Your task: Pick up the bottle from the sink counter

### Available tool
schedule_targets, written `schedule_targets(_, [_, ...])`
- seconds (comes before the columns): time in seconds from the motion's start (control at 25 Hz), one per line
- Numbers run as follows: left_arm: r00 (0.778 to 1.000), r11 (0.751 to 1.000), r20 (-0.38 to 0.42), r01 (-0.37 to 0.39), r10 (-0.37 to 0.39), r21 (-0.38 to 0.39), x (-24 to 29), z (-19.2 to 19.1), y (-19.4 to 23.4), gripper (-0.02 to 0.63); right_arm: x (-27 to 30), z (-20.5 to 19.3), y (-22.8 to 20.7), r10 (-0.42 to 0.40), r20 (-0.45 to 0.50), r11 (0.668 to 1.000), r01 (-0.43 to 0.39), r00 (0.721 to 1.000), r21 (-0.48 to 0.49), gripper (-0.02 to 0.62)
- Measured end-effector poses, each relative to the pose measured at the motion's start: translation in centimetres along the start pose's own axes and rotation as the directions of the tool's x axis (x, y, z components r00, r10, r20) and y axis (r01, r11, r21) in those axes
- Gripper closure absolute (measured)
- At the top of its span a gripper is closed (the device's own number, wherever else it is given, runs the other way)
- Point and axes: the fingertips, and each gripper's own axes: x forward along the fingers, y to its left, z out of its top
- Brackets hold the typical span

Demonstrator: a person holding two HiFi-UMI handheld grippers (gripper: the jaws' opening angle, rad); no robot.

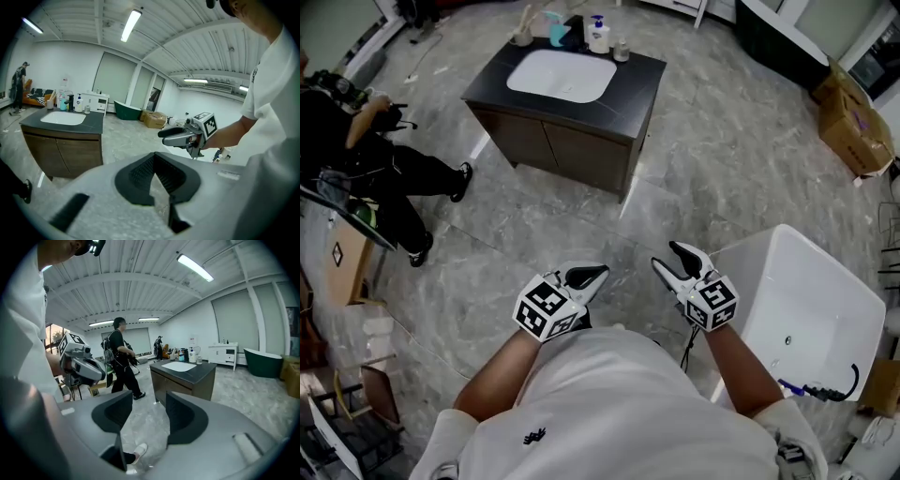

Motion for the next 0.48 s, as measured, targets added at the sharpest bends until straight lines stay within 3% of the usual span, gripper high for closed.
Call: schedule_targets(0.48, [0.999,0.997,0.013,0.037,-0.038,0.070,-2.9,6.7,15.0,0.598,13.7,8.2,-5.9,-0.127,-0.014,0.992,0.127,0.992,-0.021,0.348])
